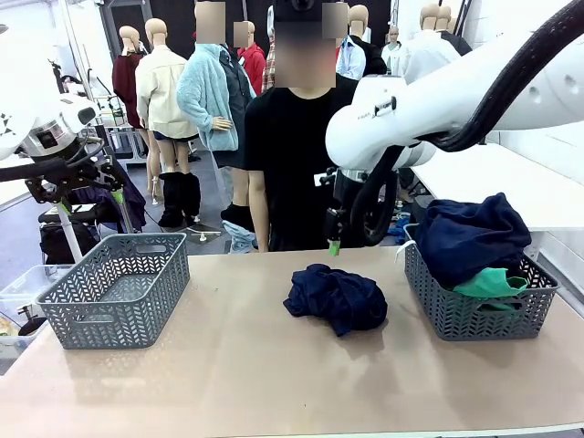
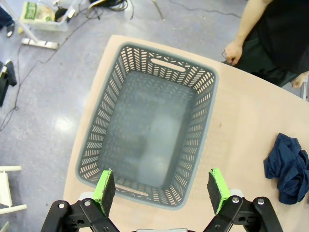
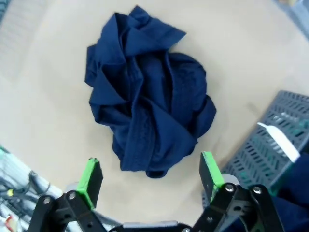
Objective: Sort the tops and bottoms.
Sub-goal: Lift clothes from the center of the table with your right hand.
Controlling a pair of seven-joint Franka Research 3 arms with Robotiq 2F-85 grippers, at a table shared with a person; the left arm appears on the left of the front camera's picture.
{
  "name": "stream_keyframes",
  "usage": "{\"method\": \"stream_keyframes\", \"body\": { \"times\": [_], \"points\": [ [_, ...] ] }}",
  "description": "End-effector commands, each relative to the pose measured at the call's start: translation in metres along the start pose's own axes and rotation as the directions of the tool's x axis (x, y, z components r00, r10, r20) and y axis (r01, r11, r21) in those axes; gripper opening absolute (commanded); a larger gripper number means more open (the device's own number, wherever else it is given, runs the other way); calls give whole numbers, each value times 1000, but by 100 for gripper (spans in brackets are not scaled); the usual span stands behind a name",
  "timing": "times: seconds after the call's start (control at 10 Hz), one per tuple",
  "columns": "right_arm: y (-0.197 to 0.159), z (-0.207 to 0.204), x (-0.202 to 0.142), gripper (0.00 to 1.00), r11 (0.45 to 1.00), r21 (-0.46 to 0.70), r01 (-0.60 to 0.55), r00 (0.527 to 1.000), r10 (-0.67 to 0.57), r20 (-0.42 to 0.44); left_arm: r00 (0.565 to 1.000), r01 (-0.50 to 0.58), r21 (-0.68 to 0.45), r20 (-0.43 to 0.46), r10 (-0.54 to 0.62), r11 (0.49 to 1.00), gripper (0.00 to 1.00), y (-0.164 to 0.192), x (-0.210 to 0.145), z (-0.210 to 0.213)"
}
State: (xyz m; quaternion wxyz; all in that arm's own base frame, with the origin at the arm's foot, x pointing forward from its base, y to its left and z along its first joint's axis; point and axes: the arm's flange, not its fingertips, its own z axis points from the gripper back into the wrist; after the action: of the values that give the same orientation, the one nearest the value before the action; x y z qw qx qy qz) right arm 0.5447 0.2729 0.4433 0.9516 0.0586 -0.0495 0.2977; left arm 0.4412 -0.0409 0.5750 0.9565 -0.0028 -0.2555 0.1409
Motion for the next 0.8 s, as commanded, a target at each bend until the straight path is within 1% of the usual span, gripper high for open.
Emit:
{"method": "stream_keyframes", "body": {
  "times": [0.0, 0.1, 0.2, 0.3, 0.4, 0.6, 0.7],
  "points": [
    [3, -26, 15, 100, 997, -82, 5, 1000, -6, -12, 1000, -27, -6, -8, 27, 1000, 100, 0, -1, 1],
    [7, -43, 23, 100, 994, -105, -29, 999, 28, -16, 1000, -27, -6, -8, 27, 1000, 100, 0, -1, 1],
    [11, -60, 32, 100, 992, -117, -40, 999, 40, -8, 1000, -27, -6, -8, 27, 1000, 100, 0, -1, 1],
    [11, -70, 35, 100, 995, -68, -71, 997, 71, 1, 1000, -27, -6, -8, 27, 1000, 100, 0, -1, 1],
    [13, -76, 36, 100, 997, -4, -73, 997, 73, -7, 1000, -27, -6, -8, 27, 1000, 100, 0, -1, 1],
    [17, -91, 40, 100, 997, 7, -75, 995, 75, -59, 1000, -27, -6, -8, 27, 1000, 100, 0, -1, 1],
    [19, -96, 40, 100, 997, -20, -74, 995, 73, -75, 1000, -27, -6, -8, 27, 1000, 100, 0, -1, 1]
  ]
}}
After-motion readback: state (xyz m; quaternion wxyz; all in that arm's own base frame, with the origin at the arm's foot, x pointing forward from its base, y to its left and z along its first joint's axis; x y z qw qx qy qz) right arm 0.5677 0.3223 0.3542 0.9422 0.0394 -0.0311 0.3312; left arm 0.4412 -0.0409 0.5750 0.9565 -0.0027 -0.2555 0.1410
